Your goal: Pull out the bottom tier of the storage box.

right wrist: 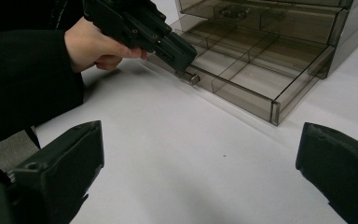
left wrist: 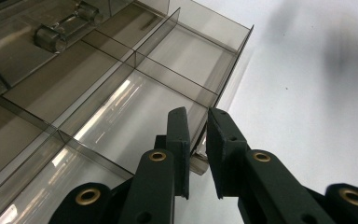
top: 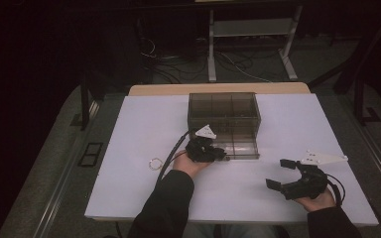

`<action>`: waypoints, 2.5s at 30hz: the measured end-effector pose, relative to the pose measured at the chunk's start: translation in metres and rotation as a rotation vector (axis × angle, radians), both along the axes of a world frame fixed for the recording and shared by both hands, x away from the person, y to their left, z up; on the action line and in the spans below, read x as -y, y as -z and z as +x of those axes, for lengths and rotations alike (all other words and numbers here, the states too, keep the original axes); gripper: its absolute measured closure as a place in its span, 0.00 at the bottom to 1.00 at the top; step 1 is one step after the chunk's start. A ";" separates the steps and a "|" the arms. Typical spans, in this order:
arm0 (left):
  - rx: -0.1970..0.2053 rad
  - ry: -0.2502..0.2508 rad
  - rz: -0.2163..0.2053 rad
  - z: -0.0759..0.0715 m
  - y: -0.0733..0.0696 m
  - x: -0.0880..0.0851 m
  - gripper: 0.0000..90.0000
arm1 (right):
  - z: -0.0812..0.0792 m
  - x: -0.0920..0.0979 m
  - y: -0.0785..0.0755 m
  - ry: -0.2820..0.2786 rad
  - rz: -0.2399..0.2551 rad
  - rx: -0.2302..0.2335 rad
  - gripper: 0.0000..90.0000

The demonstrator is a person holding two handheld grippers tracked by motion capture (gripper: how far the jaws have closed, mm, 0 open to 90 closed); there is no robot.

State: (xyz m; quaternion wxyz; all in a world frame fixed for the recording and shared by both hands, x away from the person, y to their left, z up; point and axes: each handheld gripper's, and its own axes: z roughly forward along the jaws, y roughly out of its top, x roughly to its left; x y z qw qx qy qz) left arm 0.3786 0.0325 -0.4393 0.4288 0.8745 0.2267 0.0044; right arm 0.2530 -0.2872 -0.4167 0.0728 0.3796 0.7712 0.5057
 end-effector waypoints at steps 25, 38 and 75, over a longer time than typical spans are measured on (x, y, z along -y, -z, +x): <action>0.012 0.024 0.008 -0.010 -0.031 -0.017 0.50 | 0.000 0.001 0.000 0.009 0.009 0.000 0.00; -0.003 0.001 -0.014 -0.015 -0.048 -0.023 0.01 | 0.000 0.001 0.000 0.012 0.011 0.000 0.00; 0.014 -0.102 -0.003 -0.045 -0.055 -0.094 0.00 | 0.000 0.001 0.000 0.019 0.011 -0.003 0.00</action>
